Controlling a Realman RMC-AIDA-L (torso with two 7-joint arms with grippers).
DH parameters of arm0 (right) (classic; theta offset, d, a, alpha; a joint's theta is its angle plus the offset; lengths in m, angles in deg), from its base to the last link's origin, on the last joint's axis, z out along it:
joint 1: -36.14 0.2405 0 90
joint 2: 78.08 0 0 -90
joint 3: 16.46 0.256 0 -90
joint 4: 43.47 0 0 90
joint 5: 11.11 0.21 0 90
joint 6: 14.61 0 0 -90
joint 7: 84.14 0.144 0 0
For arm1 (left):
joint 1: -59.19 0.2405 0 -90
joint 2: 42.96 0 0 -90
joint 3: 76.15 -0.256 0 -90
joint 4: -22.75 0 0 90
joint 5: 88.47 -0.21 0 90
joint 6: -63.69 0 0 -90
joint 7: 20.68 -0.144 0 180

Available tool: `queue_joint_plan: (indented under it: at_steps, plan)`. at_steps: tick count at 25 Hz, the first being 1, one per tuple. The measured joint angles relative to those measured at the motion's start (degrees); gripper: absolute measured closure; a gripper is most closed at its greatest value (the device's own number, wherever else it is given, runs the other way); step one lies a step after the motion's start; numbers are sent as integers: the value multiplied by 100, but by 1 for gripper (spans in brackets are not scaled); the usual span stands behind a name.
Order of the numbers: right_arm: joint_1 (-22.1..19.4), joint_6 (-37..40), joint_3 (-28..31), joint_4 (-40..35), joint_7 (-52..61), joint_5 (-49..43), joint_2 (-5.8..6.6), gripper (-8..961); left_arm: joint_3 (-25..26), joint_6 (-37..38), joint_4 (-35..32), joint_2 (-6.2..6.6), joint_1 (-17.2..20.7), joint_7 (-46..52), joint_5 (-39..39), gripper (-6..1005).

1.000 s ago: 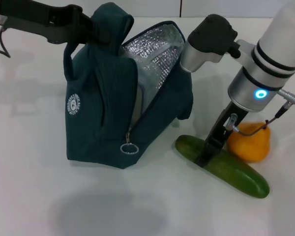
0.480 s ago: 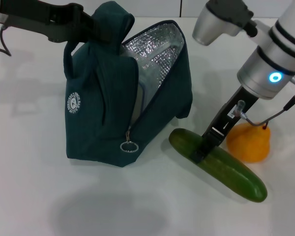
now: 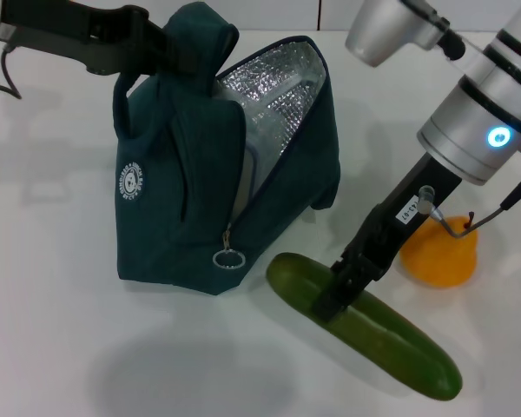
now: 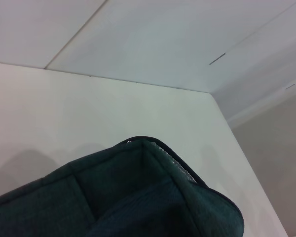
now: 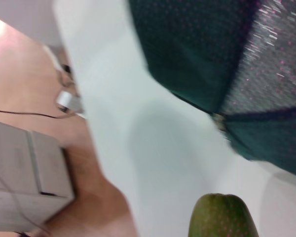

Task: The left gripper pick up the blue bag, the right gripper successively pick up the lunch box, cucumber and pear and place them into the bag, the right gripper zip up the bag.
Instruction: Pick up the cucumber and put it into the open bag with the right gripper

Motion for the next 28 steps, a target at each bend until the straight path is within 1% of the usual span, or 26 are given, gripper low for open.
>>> queue_joint_plan:
  at_steps: [3, 6, 9, 16, 22, 25, 28]
  plan:
    - [-16, 189, 157, 1, -111, 263, 17, 341, 0, 0, 0, 0, 1, 0, 0, 958]
    - [-19, 430, 435, 26, -219, 413, 4, 341, 0, 0, 0, -6, 1, 0, 0, 958]
    - [-35, 560, 674, 45, -345, 652, 18, 341, 0, 0, 0, -8, 10, 0, 0, 958]
    - [-174, 757, 1719, 51, -697, 727, 39, 341, 0, 0, 0, -16, 12, 0, 5, 957]
    - [-395, 754, 2838, 60, -991, 849, 78, 341, 0, 0, 0, -20, 10, 0, 9, 957]
    - [-554, 715, 3150, 57, -1111, 1117, 123, 341, 0, 2, 0, -27, 9, 0, 10, 957]
    - [-818, 532, 3368, 61, -1347, 1540, 166, 341, 0, 7, 0, -29, 11, 0, 10, 957]
